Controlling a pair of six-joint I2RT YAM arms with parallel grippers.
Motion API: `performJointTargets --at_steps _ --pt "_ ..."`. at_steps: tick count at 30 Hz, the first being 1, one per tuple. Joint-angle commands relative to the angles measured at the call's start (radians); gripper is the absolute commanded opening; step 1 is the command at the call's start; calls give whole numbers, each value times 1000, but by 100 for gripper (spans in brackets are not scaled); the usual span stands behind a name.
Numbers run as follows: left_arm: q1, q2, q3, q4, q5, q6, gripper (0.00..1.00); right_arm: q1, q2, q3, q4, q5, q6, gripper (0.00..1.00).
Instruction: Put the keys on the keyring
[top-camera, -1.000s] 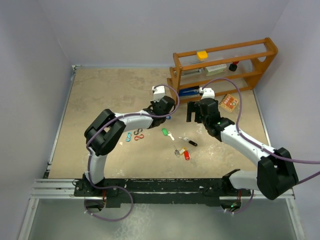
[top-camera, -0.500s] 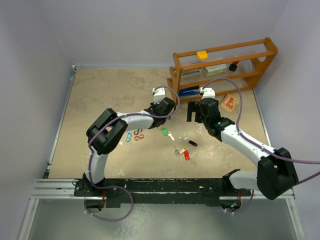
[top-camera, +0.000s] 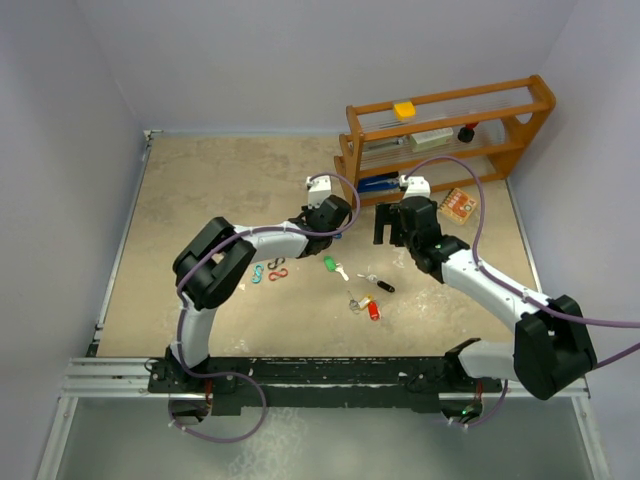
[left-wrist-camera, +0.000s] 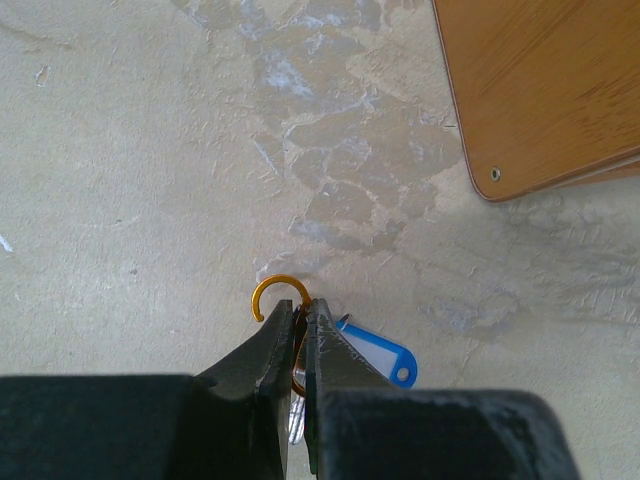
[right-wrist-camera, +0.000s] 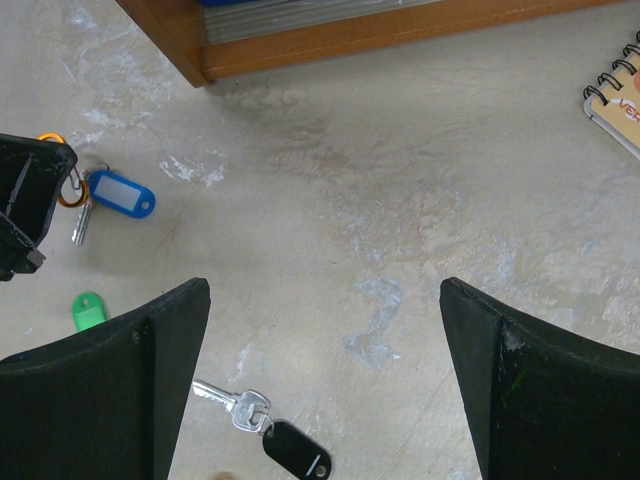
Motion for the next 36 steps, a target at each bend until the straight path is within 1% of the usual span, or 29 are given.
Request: performJointTargets --at_steps 1,15,36 --pt "-6 -9 42 8 3 4 0 -7 -23 -9 15 -8 10 100" --pt "-7 22 59 1 10 15 0 -8 -13 -4 18 -15 8 100" --pt "-4 31 70 -11 -22 23 0 -14 -13 -6 20 -19 5 100"
